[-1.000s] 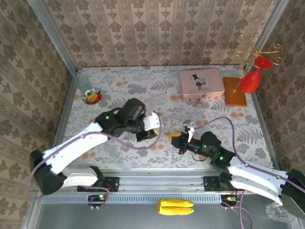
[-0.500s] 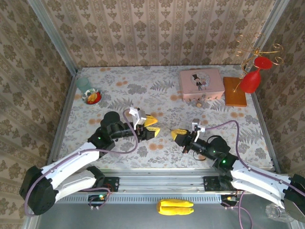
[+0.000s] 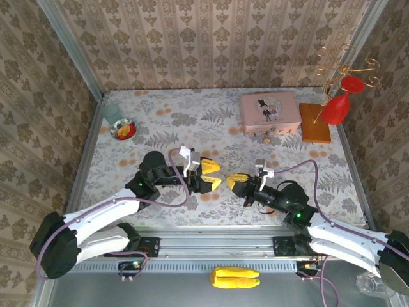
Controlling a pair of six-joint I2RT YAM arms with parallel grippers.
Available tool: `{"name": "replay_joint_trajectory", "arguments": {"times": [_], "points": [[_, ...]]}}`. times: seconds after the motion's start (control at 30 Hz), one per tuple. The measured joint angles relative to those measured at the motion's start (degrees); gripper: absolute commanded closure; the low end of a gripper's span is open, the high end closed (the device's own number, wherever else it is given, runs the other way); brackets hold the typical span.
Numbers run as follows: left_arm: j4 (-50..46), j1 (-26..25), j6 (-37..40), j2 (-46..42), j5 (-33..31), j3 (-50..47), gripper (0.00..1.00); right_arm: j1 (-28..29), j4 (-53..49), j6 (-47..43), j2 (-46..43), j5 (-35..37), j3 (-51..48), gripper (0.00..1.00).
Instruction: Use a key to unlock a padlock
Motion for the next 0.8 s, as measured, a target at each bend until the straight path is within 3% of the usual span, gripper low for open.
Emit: {"name": "replay_joint_trajectory", "arguments": {"times": [0.23,0.8], "points": [[-0.9,0.0,0.9,0.6,1.1,0.7,0.51,0.4,-0.5,-0.7,-1.4,-1.4,1.0,1.0],[-3.6,-0.4,2.4,2.8,6.1,4.2,0.94,1.1,-1.5,-2.2,-0.9,-1.7,1.1,1.0]]}}
